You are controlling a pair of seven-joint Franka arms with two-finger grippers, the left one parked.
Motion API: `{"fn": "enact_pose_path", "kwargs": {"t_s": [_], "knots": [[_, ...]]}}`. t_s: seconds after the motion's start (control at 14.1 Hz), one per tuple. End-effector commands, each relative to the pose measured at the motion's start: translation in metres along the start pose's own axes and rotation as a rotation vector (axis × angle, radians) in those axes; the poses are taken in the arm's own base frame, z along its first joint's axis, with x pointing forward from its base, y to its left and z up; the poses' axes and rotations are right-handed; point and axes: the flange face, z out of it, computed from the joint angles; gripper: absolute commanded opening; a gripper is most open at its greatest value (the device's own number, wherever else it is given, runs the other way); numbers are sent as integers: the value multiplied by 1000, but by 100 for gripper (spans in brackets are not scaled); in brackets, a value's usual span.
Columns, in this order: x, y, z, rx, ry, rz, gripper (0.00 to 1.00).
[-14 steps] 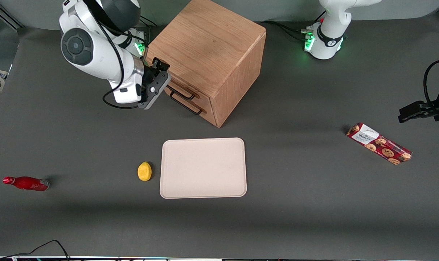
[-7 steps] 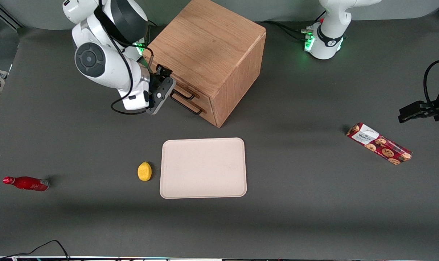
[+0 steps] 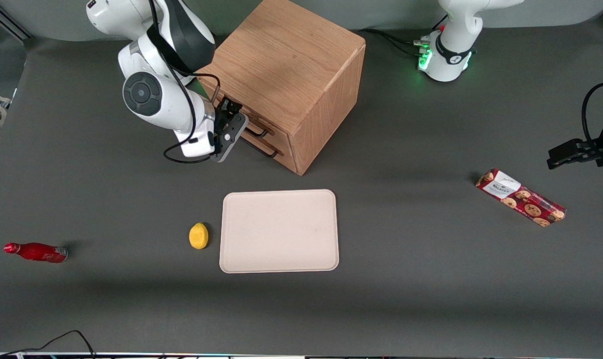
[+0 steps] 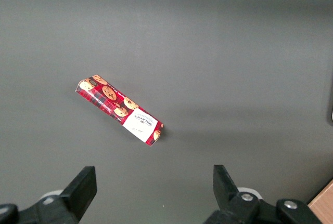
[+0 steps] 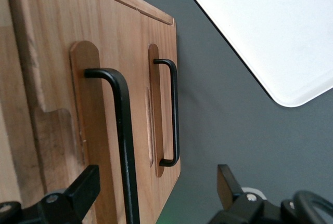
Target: Open upper drawer
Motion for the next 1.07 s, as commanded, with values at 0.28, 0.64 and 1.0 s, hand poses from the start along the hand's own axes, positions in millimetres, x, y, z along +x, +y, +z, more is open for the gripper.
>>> {"fn": "enact_pose_path", "kwargs": {"t_s": [0.28, 0.64, 1.0], "knots": [[6, 1, 29, 8, 9, -54, 100], [10, 9, 42, -7, 15, -54, 100], [13, 18, 37, -32, 34, -61, 100]]}}
